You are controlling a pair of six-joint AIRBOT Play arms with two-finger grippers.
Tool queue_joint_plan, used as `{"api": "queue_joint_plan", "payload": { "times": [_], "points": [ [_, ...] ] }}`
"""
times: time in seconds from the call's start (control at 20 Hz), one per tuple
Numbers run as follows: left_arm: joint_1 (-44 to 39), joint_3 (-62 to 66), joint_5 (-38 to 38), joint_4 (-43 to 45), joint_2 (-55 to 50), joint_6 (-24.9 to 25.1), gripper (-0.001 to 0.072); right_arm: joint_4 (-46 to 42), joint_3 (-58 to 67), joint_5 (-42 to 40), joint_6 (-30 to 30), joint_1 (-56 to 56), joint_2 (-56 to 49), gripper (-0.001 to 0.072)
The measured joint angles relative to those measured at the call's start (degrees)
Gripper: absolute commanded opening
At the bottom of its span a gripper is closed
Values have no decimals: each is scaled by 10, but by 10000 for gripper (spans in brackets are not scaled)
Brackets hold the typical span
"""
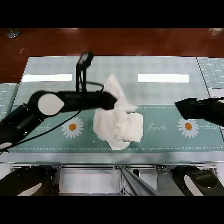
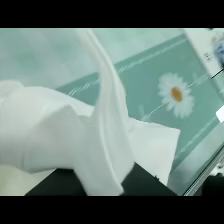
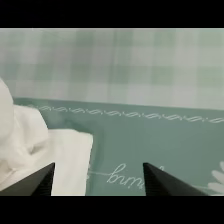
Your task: Fold the shirts.
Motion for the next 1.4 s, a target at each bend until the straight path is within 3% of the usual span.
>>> {"api": "queue_joint_plan", "payload": {
  "times": [0.05,0.1,0.35,0.6,0.75,0.85,1.05,1.3,1.35,1.4],
  "points": [
    [15,-35,-4,0,0,0,272,18,-14,0,-4,0,-13,632],
    [30,-62,-10,0,1,0,706,37,-30,0,-9,0,-28,632],
    [145,-94,-120,35,1,-2,699,101,-67,-10,-47,-12,-122,632],
    [336,-50,-231,97,36,-3,699,68,-37,-12,-69,-155,-169,631],
    [405,-89,-255,28,43,39,698,80,-88,5,-76,-231,-176,631],
    [425,-128,-253,-50,32,97,698,126,-139,7,-91,-236,-177,631],
    [435,-169,-237,-129,-23,171,698,205,-212,-24,-115,-165,-179,631],
    [410,-180,-195,-181,-93,218,697,234,-234,-78,-94,-79,-180,631],
    [402,-181,-188,-194,-105,230,685,236,-236,-86,-88,-67,-183,631],
    [393,-181,-180,-208,-115,242,429,241,-237,-91,-83,-57,-189,631]
  ]
}}
